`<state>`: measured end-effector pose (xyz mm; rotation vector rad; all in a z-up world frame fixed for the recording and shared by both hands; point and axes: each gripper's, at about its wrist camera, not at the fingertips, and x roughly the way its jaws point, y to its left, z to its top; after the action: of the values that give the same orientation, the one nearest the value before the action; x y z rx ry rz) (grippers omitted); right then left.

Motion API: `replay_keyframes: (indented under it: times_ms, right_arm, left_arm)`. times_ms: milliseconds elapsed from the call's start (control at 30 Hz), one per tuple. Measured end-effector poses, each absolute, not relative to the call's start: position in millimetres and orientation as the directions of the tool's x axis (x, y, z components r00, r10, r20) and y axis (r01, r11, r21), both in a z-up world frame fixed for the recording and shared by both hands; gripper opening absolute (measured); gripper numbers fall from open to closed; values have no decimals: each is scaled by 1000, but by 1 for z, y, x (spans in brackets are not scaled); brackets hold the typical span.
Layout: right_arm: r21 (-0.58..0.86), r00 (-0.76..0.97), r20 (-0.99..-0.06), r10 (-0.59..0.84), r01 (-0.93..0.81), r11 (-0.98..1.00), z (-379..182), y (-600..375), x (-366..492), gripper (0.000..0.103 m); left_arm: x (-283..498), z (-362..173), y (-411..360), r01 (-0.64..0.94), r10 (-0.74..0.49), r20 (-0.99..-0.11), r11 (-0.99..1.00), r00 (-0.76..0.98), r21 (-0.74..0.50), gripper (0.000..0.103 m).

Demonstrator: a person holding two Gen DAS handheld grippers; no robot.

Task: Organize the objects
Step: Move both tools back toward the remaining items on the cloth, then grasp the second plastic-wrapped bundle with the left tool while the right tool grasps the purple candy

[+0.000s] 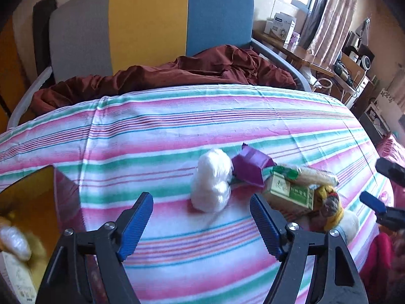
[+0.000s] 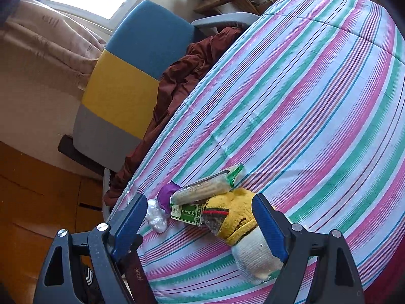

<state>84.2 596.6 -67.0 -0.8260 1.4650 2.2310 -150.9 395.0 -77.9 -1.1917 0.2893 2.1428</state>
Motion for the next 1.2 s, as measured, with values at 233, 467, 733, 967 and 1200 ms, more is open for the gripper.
replay_keyframes:
  times_ms: [233,467,733,967,1200]
  right_arm:
    - [718,-769,-637,-43,-573,-396,-70,598,84,86]
    - [696,-752,-658,-36,-588,-412,-71,599,81,86]
    - [681,-741,-671,-39,-594,-428,-72,597,79,86]
    - [667,-728,-683,-67,-584,-463,-73,590,72,86]
    - [638,-707,-701,-96,-560,-529,-70,578,61,86]
  left_arm:
    - [-171,-109,426,-651,387,-858,-755,-339,-83,61]
    - [-179,-122,426,-612,360,-864,-787,-352,-79,36]
    - [-126,-120,402,-626,347,-860,-779,-375,-41,36]
    - [-54,-121,370,-647,375,-840,-762,-392,-38,36]
    - [-3,-125,344,-685,423,-771,-728,-477,24,37]
